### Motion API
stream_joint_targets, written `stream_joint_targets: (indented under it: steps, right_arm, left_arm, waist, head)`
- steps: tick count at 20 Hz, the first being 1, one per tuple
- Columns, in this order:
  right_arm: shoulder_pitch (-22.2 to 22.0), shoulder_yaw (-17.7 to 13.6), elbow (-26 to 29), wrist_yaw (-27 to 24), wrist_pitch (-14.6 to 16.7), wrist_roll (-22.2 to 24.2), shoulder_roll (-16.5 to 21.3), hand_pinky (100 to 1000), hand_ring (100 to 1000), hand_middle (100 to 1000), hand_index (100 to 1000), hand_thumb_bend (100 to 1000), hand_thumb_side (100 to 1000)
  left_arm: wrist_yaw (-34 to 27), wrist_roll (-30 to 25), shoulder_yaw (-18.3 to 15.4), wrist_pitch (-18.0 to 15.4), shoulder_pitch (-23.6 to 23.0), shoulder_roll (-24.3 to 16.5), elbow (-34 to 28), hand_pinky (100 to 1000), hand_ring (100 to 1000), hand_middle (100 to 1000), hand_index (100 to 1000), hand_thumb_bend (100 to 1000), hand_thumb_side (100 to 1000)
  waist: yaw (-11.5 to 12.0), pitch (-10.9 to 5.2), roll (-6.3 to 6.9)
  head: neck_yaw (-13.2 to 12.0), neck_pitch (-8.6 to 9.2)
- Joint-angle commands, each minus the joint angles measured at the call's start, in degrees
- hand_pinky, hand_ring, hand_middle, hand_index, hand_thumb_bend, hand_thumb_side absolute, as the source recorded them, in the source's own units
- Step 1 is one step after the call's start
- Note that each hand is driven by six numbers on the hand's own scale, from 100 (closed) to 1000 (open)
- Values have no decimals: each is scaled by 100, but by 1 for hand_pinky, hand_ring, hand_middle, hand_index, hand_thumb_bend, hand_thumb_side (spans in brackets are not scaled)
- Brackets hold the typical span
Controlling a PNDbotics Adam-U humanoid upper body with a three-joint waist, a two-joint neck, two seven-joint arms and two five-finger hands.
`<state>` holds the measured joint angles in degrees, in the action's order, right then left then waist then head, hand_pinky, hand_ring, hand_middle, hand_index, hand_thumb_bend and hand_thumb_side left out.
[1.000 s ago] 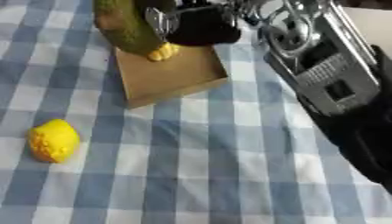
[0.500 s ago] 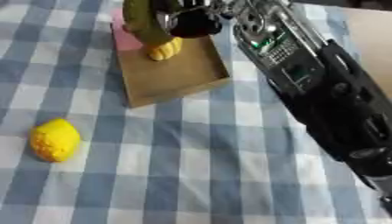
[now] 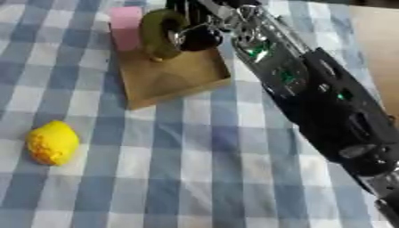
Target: Pick up objects on the table and place them in the box.
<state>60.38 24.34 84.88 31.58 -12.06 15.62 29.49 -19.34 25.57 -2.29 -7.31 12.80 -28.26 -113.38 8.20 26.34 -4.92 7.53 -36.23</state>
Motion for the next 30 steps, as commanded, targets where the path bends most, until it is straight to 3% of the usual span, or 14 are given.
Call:
stream_joint_targets:
  steps: [1,2,4,6,11,13,16,20,24,25,26,30]
  right_arm:
    - [84,-121,6,106,43,30,76,557,588,617,738,100,149]
    - [80,-129,8,180,47,91,91,661,709,744,860,100,218]
    - [69,-168,24,399,52,258,120,774,814,812,922,134,267]
    - [57,-230,71,672,9,407,149,792,829,818,931,191,242]
    - [5,-347,251,922,-86,627,193,811,846,846,967,203,210]
    - [-14,-380,338,908,-112,659,209,803,838,839,963,189,208]
    - [-47,-459,542,785,-212,552,236,767,806,812,937,100,227]
    - [-208,-645,1260,386,-485,265,474,739,772,791,913,100,225]
    - [-591,-1022,2590,-302,-872,-182,985,718,744,770,890,100,318]
    - [-684,-1117,2784,-478,-888,-354,1127,717,742,769,886,100,389]
    - [-766,-1202,2879,-638,-825,-556,1257,716,739,766,881,100,346]
    - [-1042,-1521,2966,-1073,-470,-1360,1619,709,729,762,871,100,413]
  left_arm:
    - [20,8,-17,-22,61,-173,-121,789,830,759,848,428,744]
    - [21,10,-18,-22,60,-171,-121,789,830,758,848,428,744]
    - [21,11,-19,-22,56,-170,-121,789,830,758,848,429,744]
    - [20,11,-20,-22,50,-169,-121,788,830,758,848,429,744]
    - [13,16,-25,-24,43,-173,-121,788,831,758,848,431,743]
    - [10,16,-26,-28,43,-173,-121,787,831,758,848,431,742]
    - [8,17,-26,-28,45,-177,-121,787,831,758,848,428,742]
    - [101,18,-25,-52,87,-313,-121,788,831,759,848,425,733]
    - [678,-19,13,2,178,-863,-121,797,818,757,851,457,683]
    - [1011,-59,29,86,217,-1125,-121,806,806,752,855,517,657]
    - [1401,-136,61,209,256,-1394,-121,815,808,752,851,500,656]
    - [3051,-993,331,756,423,-2474,-121,878,834,774,835,702,582]
  waist:
    - [-4,-126,59]
    - [-7,-130,62]
    - [-15,-139,67]
    - [-27,-151,71]
    - [-57,-185,84]
    - [-69,-196,92]
    - [-89,-207,105]
    - [-114,-214,125]
    - [-159,-203,137]
    - [-174,-204,144]
    - [-192,-204,152]
    - [-269,-208,209]
  head:
    - [23,-15]
    - [20,-18]
    - [13,-23]
    - [5,-27]
    - [-12,-33]
    - [-15,-34]
    - [-24,-38]
    - [-77,-50]
    - [-172,-67]
    - [-188,-79]
    - [-204,-88]
    - [-261,-115]
